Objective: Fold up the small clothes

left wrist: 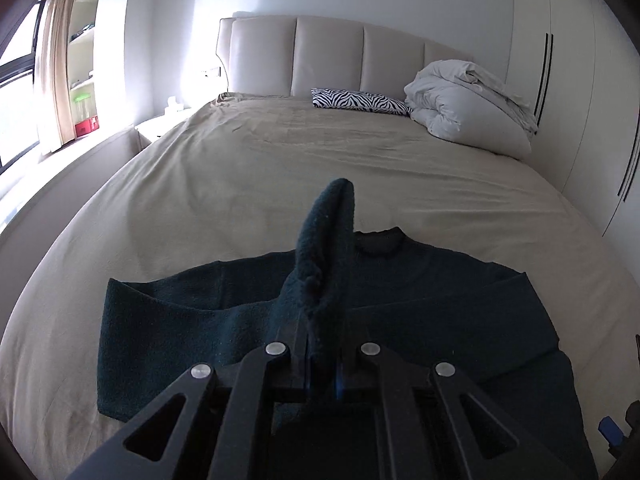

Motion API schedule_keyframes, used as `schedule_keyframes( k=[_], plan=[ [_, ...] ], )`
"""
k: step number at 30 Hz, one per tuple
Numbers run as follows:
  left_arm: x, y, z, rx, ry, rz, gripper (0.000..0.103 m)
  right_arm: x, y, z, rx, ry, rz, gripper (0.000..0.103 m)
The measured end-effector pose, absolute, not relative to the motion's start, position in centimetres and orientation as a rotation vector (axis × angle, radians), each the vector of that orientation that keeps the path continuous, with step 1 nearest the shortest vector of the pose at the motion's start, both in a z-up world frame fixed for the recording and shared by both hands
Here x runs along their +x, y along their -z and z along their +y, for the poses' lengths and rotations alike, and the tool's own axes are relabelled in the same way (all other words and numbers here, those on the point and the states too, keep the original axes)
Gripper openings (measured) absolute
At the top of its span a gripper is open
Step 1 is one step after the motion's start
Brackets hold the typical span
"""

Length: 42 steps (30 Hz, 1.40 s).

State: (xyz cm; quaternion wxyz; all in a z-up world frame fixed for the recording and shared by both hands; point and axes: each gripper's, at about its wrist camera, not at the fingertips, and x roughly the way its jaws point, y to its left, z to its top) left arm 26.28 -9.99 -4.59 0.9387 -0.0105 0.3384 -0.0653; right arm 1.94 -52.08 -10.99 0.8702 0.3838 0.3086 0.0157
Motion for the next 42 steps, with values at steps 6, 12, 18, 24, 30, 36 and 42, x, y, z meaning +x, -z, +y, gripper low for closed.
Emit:
schedule_keyframes(
  k=[6,12,18,24,30,36,42],
  plan=[
    [26.7,6.8,-17.0,0.095,0.198,0.718,0.013,0.7,12.7,-55.7,0.857,0.017,0.636,0.096],
    [26.2,9.9,-17.7,0.062,0.290,0.802,0.070,1.7,13.8,-55.4,0.847,0.019,0.668,0.096],
    [22.6,7.1,-12.2,-0.036,0.326,0.755,0.094,4.6,13.1,-53.7,0.772,-0.006,0.709,0.096],
    [19.9,6.2,-4.3,-0.126,0.296,0.712,0.093,12.3,10.8,-49.7,0.660,-0.111,0.799,0.096],
    [20.4,7.0,5.2,-0.283,0.155,0.718,0.081,21.5,11.8,-43.8,0.565,-0.235,0.971,0.067],
    [20.9,7.8,11.5,-0.351,0.069,0.713,0.076,26.7,16.2,-41.0,0.497,-0.182,1.154,0.056],
    [22.2,8.8,14.0,-0.419,0.071,0.740,0.064,27.8,15.7,-40.0,0.393,-0.200,1.139,0.008]
  ],
)
